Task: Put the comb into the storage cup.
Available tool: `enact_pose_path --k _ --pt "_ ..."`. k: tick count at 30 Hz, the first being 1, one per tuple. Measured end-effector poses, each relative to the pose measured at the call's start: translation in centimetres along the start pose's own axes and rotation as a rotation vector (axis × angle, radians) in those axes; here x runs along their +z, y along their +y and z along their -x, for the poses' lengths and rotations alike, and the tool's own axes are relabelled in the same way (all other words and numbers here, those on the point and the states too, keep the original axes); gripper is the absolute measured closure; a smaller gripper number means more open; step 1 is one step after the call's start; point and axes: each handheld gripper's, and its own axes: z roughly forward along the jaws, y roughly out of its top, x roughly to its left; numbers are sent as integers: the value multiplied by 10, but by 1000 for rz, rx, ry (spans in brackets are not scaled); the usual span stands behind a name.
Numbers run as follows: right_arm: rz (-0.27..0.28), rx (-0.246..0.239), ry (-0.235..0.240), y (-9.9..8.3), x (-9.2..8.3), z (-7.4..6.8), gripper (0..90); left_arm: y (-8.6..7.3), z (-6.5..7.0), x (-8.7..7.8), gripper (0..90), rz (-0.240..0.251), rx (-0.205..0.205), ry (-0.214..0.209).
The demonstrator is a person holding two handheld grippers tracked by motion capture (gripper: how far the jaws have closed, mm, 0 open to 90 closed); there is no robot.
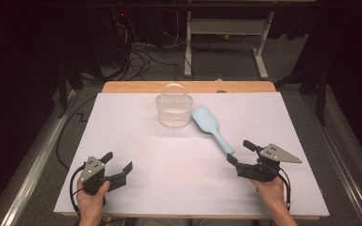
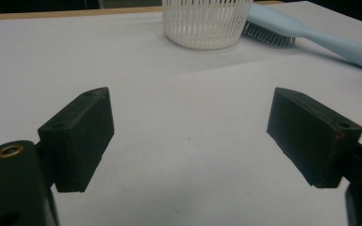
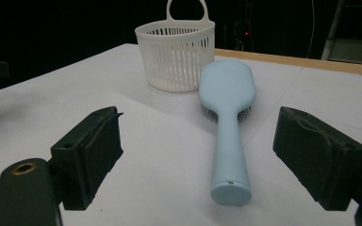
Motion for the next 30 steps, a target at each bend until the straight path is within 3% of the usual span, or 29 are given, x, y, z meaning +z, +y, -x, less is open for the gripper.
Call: enact_pose_path --k 9,30 --pt "-12 20 4 2 11 0 165 0 -1 0 159 0 -3 -3" --pt "-61 17 0 11 49 -13 198 0 -1 2 158 -4 -7 -5"
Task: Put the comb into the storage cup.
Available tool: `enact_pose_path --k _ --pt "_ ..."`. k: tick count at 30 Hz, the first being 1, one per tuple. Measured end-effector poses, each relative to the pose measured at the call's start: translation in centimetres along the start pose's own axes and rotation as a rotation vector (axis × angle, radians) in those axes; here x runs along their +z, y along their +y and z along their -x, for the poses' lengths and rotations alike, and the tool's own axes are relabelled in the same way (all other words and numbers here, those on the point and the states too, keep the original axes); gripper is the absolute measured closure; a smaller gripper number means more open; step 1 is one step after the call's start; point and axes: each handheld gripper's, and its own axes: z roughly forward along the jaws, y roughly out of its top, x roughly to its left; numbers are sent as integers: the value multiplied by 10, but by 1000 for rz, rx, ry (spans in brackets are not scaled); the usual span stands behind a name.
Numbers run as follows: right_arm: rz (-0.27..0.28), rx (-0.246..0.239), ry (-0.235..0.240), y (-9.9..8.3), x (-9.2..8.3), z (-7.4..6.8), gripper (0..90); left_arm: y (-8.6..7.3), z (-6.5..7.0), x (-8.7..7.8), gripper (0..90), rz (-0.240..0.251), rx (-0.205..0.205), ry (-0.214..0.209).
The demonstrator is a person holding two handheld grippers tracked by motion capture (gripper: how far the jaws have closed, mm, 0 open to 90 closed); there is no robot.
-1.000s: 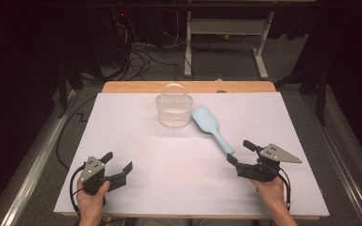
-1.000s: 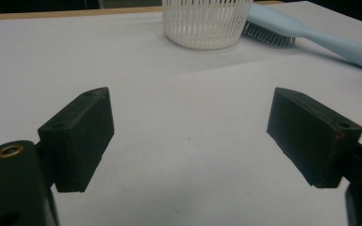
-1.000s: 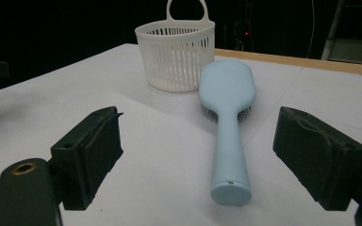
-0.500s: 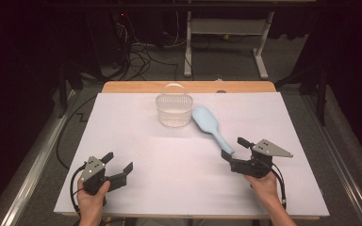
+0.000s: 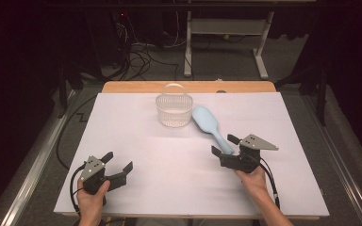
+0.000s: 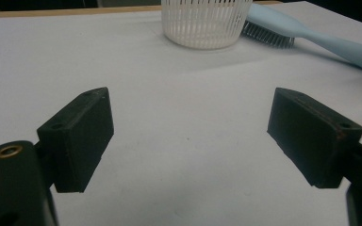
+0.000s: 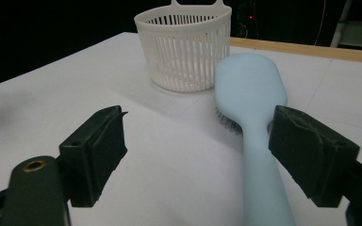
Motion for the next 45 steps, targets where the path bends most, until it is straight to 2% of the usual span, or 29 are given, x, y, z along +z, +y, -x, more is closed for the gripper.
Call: enact_pose_path --k 14,22,27,31,35,45 --pt "-64 1 -2 9 15 8 216 0 1 1 158 1 0 -2" --pt "-158 3 1 19 22 16 235 0 1 1 158 -4 5 -3" --pt "-210 3 -13 24 27 20 255 0 1 1 158 -5 7 -4" --pt "-247 -7 -35 27 29 23 284 0 0 1 158 -5 7 -6" --pt "-312 -33 -65 32 33 26 307 0 0 1 158 -5 7 -7" --pt "-432 -52 -99 42 47 29 336 0 1 2 158 -7 12 -6"
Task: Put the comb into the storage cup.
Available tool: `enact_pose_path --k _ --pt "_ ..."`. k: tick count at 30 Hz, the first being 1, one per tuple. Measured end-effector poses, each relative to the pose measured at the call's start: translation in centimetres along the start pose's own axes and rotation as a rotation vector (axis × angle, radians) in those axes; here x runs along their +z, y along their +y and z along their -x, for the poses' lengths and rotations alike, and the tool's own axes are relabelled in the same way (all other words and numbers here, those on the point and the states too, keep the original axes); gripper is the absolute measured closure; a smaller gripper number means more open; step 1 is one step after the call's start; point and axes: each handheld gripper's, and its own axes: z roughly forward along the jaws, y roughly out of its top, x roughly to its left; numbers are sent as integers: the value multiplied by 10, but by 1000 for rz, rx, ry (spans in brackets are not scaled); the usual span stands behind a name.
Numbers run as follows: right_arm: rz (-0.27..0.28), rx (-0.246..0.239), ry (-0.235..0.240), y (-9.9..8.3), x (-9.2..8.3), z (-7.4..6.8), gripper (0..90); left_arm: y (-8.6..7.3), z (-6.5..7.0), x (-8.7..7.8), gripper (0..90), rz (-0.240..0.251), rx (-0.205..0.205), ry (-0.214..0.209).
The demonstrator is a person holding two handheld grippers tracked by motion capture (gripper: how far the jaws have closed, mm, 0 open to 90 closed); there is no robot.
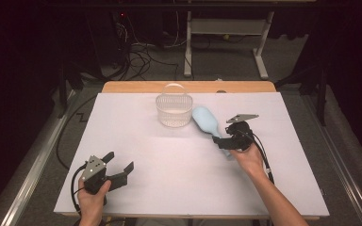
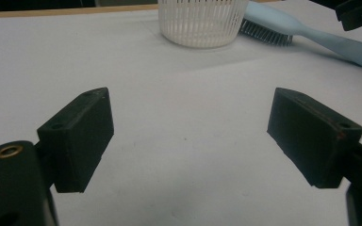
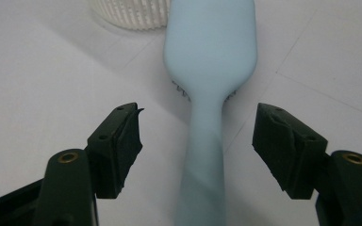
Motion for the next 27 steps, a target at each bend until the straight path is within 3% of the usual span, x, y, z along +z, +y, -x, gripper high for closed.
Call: enact_pose_path --k 12,27 --pt "-168 -11 -5 21 16 0 404 0 -1 0 158 -4 0 -1" --pt "-320 -35 -51 42 38 -6 457 0 -1 0 159 -5 1 -2"
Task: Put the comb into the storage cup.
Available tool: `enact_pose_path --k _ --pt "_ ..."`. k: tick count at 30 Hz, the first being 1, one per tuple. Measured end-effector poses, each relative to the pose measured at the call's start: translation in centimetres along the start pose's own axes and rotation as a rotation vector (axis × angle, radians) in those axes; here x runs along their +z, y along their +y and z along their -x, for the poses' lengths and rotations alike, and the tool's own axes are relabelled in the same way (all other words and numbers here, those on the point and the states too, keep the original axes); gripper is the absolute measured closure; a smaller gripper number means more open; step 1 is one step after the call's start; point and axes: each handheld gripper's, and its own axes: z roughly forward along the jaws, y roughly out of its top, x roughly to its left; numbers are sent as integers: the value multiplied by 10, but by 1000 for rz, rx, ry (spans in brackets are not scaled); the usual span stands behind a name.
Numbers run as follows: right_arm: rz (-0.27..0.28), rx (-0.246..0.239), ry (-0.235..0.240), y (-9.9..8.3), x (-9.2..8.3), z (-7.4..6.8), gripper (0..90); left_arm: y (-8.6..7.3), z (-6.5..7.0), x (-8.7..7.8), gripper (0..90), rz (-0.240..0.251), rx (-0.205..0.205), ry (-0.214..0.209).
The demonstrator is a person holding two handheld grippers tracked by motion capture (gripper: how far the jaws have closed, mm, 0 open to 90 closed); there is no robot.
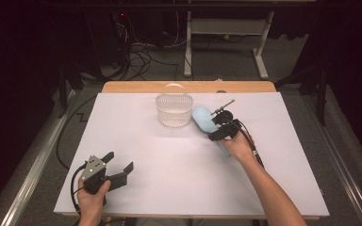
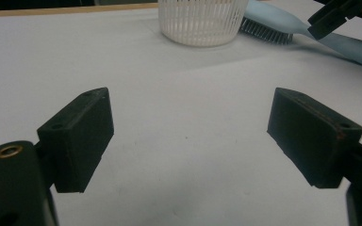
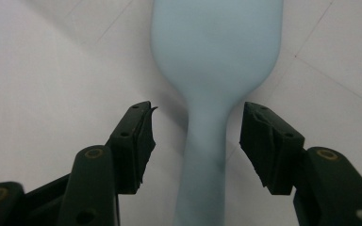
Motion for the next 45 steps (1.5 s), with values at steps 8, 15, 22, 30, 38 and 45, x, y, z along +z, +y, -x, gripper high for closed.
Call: enact_pose_path --k 8,15,22,30,38,45 --pt "-64 6 -17 5 9 -2 482 0 0 0 158 1 -1 -1" --pt "-88 17 -25 8 15 -2 532 0 0 0 158 0 -1 -3" --pt "-102 47 -23 11 20 1 572 0 -2 0 158 1 -6 -5" --pt "-120 58 -35 11 23 1 630 0 -2 -1 159 1 -5 -9" --pt "-116 65 -32 9 22 2 682 -1 -2 -1 159 0 -4 -9" --pt "-100 78 -30 7 22 2 693 -1 -2 -1 158 -1 -3 -9"
